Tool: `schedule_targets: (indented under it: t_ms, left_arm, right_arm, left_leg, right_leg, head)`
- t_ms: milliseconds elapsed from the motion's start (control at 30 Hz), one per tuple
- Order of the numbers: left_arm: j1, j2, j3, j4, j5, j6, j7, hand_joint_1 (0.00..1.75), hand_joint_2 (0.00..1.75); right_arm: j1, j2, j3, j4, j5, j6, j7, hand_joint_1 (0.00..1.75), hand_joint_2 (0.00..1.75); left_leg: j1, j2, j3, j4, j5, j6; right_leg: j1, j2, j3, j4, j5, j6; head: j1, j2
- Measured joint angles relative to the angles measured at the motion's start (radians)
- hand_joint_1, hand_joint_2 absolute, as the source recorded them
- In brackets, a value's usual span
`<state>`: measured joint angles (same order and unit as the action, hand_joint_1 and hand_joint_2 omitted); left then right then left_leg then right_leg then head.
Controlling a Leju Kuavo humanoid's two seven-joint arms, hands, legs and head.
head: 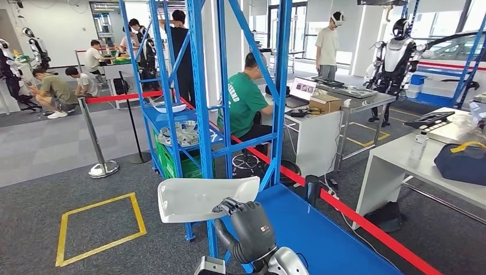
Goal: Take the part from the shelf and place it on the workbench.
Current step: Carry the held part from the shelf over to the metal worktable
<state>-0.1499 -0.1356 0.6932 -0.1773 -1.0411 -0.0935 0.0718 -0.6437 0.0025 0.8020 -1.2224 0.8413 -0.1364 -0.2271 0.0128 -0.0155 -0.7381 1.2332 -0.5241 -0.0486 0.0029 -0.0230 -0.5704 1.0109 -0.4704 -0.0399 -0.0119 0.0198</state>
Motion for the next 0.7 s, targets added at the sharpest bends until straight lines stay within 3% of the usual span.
schedule_targets:
  t_ms: [33, 67, 100, 133, 167, 233, 267, 333, 367, 433, 467, 533, 567, 600, 633, 700]
  left_arm:
    - [0.0, 0.0, 0.0, 0.0, 0.0, 0.0, 0.0, 0.0, 1.75]
    - [0.0, 0.0, 0.0, 0.0, -0.001, 0.0, 0.0, 0.0, 1.75]
    - [0.001, 0.001, 0.001, 0.0, -0.002, 0.0, 0.001, 0.0, 1.75]
    - [0.001, 0.002, 0.001, 0.0, -0.003, 0.0, 0.001, 0.0, 1.75]
    - [0.0, 0.002, 0.001, 0.0, -0.006, 0.0, 0.001, 0.0, 1.75]
    - [-0.004, 0.003, 0.001, -0.001, -0.01, 0.0, 0.001, 0.0, 1.75]
    - [-0.005, 0.003, 0.001, -0.001, -0.012, 0.0, 0.0, 0.0, 1.75]
    - [-0.006, 0.004, 0.001, -0.001, -0.014, -0.001, 0.0, 0.0, 1.75]
    - [-0.006, 0.004, 0.001, -0.001, -0.015, -0.001, 0.0, 0.0, 1.75]
    - [-0.007, 0.005, 0.001, -0.001, -0.015, -0.001, 0.0, 0.0, 1.75]
    - [-0.008, 0.005, 0.001, -0.001, -0.015, -0.001, 0.0, 0.0, 1.75]
    - [-0.009, 0.005, 0.001, -0.001, -0.015, -0.001, 0.0, 0.0, 1.75]
    - [-0.008, 0.006, 0.001, -0.001, -0.015, -0.001, 0.0, 0.0, 1.75]
    - [-0.007, 0.006, 0.001, -0.001, -0.015, -0.001, 0.0, 0.0, 1.75]
    - [-0.007, 0.006, 0.001, -0.001, -0.015, -0.001, 0.0, 0.0, 1.75]
    - [-0.008, 0.006, 0.001, -0.001, -0.015, -0.001, 0.0, 0.0, 1.75]
  right_arm:
    - [0.002, 0.0, 0.0, 0.0, 0.001, 0.0, 0.0, 1.75, 1.75]
    - [0.004, 0.0, 0.0, 0.0, 0.001, 0.0, 0.0, 1.75, 1.75]
    - [0.005, 0.0, 0.0, 0.0, 0.002, 0.0, 0.0, 1.75, 1.75]
    - [0.005, 0.0, 0.0, 0.0, 0.003, 0.0, 0.001, 1.75, 1.75]
    - [0.004, 0.0, 0.0, 0.0, 0.004, 0.0, 0.001, 1.75, 1.75]
    - [0.004, 0.0, -0.001, 0.0, 0.005, 0.0, 0.002, 1.75, 1.75]
    - [0.003, 0.0, -0.002, 0.0, 0.006, 0.0, 0.002, 1.75, 1.75]
    - [0.002, 0.001, -0.002, 0.0, 0.006, 0.0, 0.002, 1.75, 1.75]
    - [0.001, 0.001, -0.002, 0.0, 0.006, 0.0, 0.002, 1.75, 1.75]
    - [0.0, 0.001, -0.003, -0.001, 0.006, 0.0, 0.002, 1.75, 1.75]
    - [0.001, -0.001, -0.003, -0.001, 0.006, 0.0, 0.002, 1.75, 1.75]
    - [0.005, -0.004, -0.003, -0.001, 0.006, 0.0, 0.002, 1.75, 1.75]
    - [0.007, -0.004, -0.003, -0.001, 0.006, 0.001, 0.002, 1.75, 1.75]
    - [0.009, -0.004, -0.003, -0.001, 0.006, 0.001, 0.002, 1.75, 1.75]
    - [0.009, -0.004, -0.003, -0.001, 0.006, 0.001, 0.002, 1.75, 1.75]
    - [0.005, -0.004, -0.003, -0.001, 0.006, 0.002, 0.001, 1.75, 1.75]
  left_leg:
    - [0.001, 0.005, -0.022, 0.05, -0.018, -0.003]
    - [0.001, 0.008, -0.026, 0.066, -0.017, -0.005]
    - [0.001, 0.013, -0.009, 0.043, 0.001, -0.006]
    - [0.001, 0.024, 0.026, -0.016, 0.031, -0.007]
    - [0.0, 0.049, 0.065, -0.088, 0.053, -0.006]
    - [-0.004, 0.087, 0.119, -0.184, 0.08, 0.009]
    - [-0.006, 0.093, 0.124, -0.198, 0.079, 0.018]
    - [-0.007, 0.067, 0.122, -0.198, 0.084, 0.034]
    - [-0.006, 0.055, 0.121, -0.199, 0.086, 0.04]
    - [-0.001, 0.03, 0.12, -0.202, 0.091, 0.051]
    - [0.0, 0.018, 0.118, -0.202, 0.092, 0.054]
    - [0.0, -0.01, 0.115, -0.202, 0.094, 0.058]
    - [-0.001, -0.025, 0.114, -0.201, 0.095, 0.058]
    - [-0.001, -0.041, 0.114, -0.201, 0.096, 0.056]
    - [-0.001, -0.056, 0.114, -0.2, 0.097, 0.055]
    - [0.0, -0.085, 0.112, -0.199, 0.1, 0.049]
  right_leg:
    - [0.001, -0.014, -0.001, 0.0, -0.001, -0.001]
    - [0.001, -0.028, -0.001, 0.001, -0.002, -0.001]
    - [0.001, -0.041, -0.001, 0.002, -0.003, 0.0]
    - [0.0, -0.053, -0.001, 0.004, -0.005, 0.002]
    - [0.001, -0.064, 0.0, 0.008, -0.008, 0.006]
    - [0.007, -0.084, -0.001, 0.016, -0.015, 0.015]
    - [0.011, -0.093, 0.0, 0.018, -0.018, 0.02]
    - [0.011, -0.111, 0.002, 0.019, -0.022, 0.028]
    - [0.008, -0.1, 0.001, 0.025, -0.029, 0.034]
    - [0.0, -0.041, -0.026, 0.091, -0.071, 0.046]
    - [-0.003, -0.008, -0.053, 0.152, -0.104, 0.05]
    - [-0.004, 0.018, -0.117, 0.283, -0.157, 0.053]
    - [-0.004, 0.02, -0.133, 0.311, -0.158, 0.052]
    - [-0.004, 0.022, -0.131, 0.301, -0.139, 0.049]
    - [-0.004, 0.029, -0.108, 0.248, -0.103, 0.045]
    - [-0.005, 0.072, -0.042, 0.103, -0.035, 0.036]
  head:
    - [0.0, 0.0]
    - [0.0, 0.0]
    - [0.0, 0.0]
    - [0.0, 0.0]
    - [0.0, 0.0]
    - [0.001, 0.0]
    - [0.002, 0.0]
    - [0.004, 0.0]
    - [0.004, 0.0]
    - [0.004, 0.0]
    - [0.004, 0.0]
    - [0.005, 0.0]
    - [0.005, 0.0]
    - [0.004, 0.0]
    - [0.004, 0.0]
    - [0.004, 0.0]
